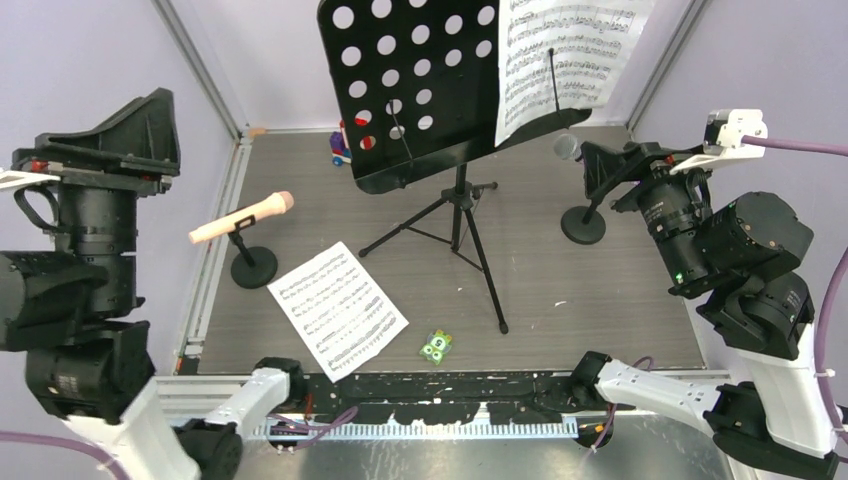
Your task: Pack up the instrument practice props
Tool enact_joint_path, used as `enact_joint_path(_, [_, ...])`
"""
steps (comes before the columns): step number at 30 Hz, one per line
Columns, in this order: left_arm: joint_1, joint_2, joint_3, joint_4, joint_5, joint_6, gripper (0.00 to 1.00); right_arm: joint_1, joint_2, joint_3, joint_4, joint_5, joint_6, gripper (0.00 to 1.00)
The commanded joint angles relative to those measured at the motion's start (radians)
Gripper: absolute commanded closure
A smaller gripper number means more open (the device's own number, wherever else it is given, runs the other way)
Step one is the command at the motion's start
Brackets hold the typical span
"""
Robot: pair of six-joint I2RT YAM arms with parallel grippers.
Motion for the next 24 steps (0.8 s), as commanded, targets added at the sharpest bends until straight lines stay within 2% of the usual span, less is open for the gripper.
enact_joint_path(1, [-0.310, 0.062, 0.046, -0.005, -0.203, 0.149, 0.52, 0.004, 0.002, -0.013, 0.005, -0.049, 0.023, 0.29])
enact_joint_path(4, [-0.521, 0.064, 0.028, -0.050, -0.322, 0.351, 0.51, 0.004, -0.004, -0.028, 0.010, -0.050, 0.019, 0.29])
enact_joint_path(8, [-0.686, 0.022, -0.103, -0.067, -0.390, 0.507, 0.51, 0.004, 0.002, -0.029, 0.012, -0.053, 0.013, 0.29])
enact_joint_path(11, [-0.772, -0.030, -0.238, -0.064, -0.377, 0.585, 0.50, 0.004, 0.003, -0.026, 0.013, -0.062, 0.009, 0.28])
enact_joint_path(13, [-0.798, -0.075, -0.304, -0.072, -0.301, 0.595, 0.51, 0.004, -0.002, -0.029, 0.013, -0.061, 0.005, 0.28])
enact_joint_path(17, [-0.799, -0.143, -0.372, -0.068, -0.054, 0.562, 0.51, 0.004, -0.009, -0.051, 0.023, -0.045, -0.021, 0.28])
enact_joint_path(20, [-0.802, -0.146, -0.392, -0.040, 0.106, 0.515, 0.52, 0.003, -0.005, -0.062, 0.023, -0.036, -0.029, 0.27])
enact_joint_path(24, [-0.815, -0.091, -0.369, -0.004, 0.210, 0.440, 0.53, 0.004, -0.002, -0.073, 0.014, -0.040, -0.024, 0.26])
